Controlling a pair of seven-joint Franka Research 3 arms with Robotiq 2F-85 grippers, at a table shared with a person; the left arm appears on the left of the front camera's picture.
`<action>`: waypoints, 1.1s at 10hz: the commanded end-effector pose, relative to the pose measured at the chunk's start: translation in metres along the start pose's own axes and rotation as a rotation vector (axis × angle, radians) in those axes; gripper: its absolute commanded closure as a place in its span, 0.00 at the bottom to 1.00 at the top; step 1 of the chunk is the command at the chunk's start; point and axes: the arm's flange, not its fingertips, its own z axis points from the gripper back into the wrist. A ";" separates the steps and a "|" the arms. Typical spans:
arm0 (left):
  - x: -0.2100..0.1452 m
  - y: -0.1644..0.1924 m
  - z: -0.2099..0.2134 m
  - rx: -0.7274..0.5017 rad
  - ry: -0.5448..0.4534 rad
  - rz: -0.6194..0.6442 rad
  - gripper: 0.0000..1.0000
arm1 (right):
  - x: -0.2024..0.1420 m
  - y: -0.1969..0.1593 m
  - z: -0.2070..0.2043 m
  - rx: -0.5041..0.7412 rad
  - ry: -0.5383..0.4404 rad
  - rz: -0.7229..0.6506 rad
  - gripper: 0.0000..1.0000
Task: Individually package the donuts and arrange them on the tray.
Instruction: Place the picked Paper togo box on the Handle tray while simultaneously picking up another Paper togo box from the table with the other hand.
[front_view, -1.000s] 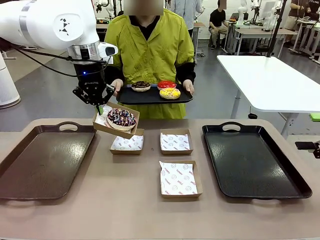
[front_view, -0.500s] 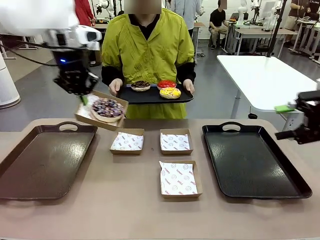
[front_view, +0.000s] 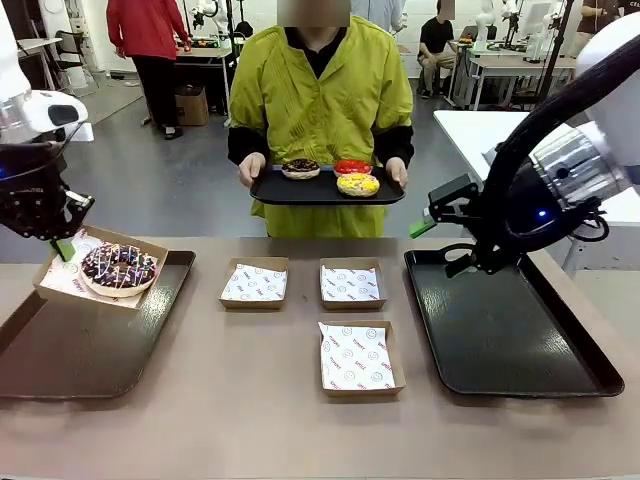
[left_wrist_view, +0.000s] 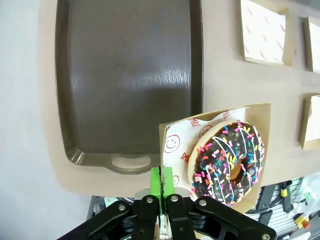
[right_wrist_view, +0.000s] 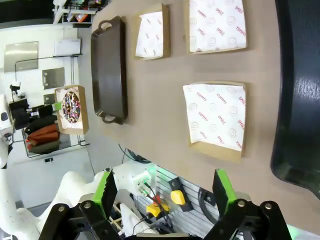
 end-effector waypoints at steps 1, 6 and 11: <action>-0.002 0.048 -0.029 0.030 0.058 -0.021 0.99 | 0.005 0.008 -0.076 -0.257 0.025 0.007 0.00; -0.002 0.049 -0.034 0.025 0.076 -0.006 0.99 | -0.004 0.005 -0.061 -0.184 0.023 0.039 0.00; -0.002 0.049 -0.034 0.025 0.076 -0.006 0.99 | -0.004 0.005 -0.061 -0.184 0.023 0.039 0.00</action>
